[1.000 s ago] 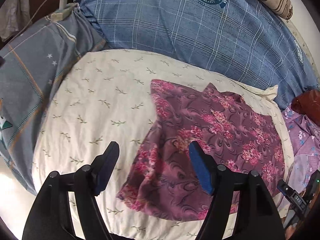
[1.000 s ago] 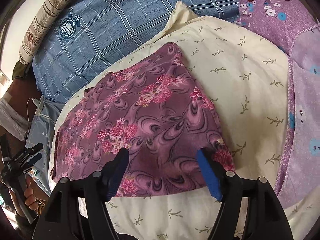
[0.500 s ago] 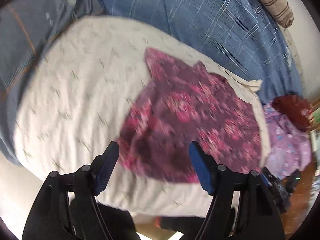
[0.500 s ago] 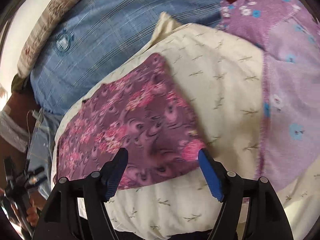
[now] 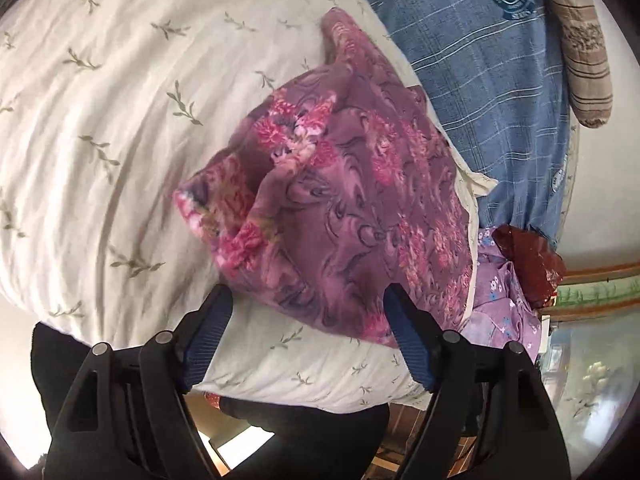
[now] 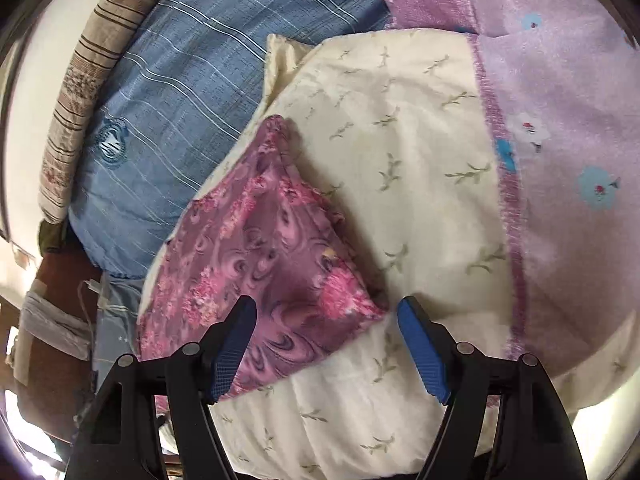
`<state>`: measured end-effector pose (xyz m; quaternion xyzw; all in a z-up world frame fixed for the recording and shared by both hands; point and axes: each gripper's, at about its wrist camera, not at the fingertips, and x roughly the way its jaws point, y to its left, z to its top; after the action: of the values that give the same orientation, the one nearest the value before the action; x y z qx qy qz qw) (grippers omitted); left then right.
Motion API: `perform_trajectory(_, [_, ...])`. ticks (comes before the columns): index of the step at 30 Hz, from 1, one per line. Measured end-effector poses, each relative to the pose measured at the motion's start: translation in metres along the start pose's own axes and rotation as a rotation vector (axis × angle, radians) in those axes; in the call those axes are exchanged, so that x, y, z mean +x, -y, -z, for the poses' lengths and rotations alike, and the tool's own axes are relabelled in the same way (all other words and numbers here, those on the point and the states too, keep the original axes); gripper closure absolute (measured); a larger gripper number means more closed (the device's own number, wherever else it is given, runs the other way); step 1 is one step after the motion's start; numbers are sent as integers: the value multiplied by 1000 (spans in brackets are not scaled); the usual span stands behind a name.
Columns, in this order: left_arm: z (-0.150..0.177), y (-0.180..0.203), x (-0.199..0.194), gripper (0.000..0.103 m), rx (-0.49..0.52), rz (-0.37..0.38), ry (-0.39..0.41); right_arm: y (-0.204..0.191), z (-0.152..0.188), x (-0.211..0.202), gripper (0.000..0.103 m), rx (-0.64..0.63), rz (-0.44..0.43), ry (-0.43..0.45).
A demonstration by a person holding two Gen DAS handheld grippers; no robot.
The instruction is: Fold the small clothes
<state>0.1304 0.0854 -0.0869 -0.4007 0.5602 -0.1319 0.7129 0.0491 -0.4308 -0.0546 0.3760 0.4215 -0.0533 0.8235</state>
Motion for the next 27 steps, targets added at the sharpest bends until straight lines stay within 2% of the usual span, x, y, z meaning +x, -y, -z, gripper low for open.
perform_trajectory(1, [-3,3,5,28,-4,9,4,-2,-2,3,44,-11,-14,4])
perform_trajectory(2, [-5,6,6,39,1,14,12,-5,-4,7,64,-35,2,0])
perform_trajectory(3, [-6,12,4,66,14,16,25,-8,-7,9,90,-61,14,-11])
perform_trajectory(6, [-9,28,-13,81,84,-5,82,-15,-14,-14,92,-127,-38,44])
perform_trajectory(8, [-10,25,-16,82,85,-30,93,-12,-14,-21,93,-153,-18,49])
perform_trajectory(11, [-11,2,2,81,47,-68,41,10,-7,-1,93,-110,47,-28])
perform_trajectory(12, [-10,-5,5,81,30,-51,24,14,-3,4,94,-105,54,-50])
perform_trajectory(14, [-10,-10,1,81,30,-12,1,7,1,0,93,-136,73,-26])
perform_trajectory(15, [-9,-8,-4,81,53,-5,-4,2,0,-4,87,-154,81,-18])
perform_trajectory(17, [-5,-2,-23,81,136,21,6,-9,-5,-17,86,-180,121,32])
perform_trajectory(19, [1,2,-44,75,216,60,24,-21,-10,-33,86,-204,116,97])
perform_trajectory(20, [3,3,-53,68,234,77,44,-27,-11,-38,85,-219,110,117])
perform_trajectory(21, [1,3,-61,58,244,87,65,-34,-12,-41,79,-234,104,132])
perform_trajectory(23, [-11,0,-73,48,228,77,119,-53,-12,-39,71,-275,76,142])
perform_trajectory(25, [-26,-4,-74,46,184,94,141,-73,-10,-25,70,-317,50,121])
perform_trajectory(27, [-45,-10,-68,44,141,95,129,-92,-7,-6,70,-361,31,89])
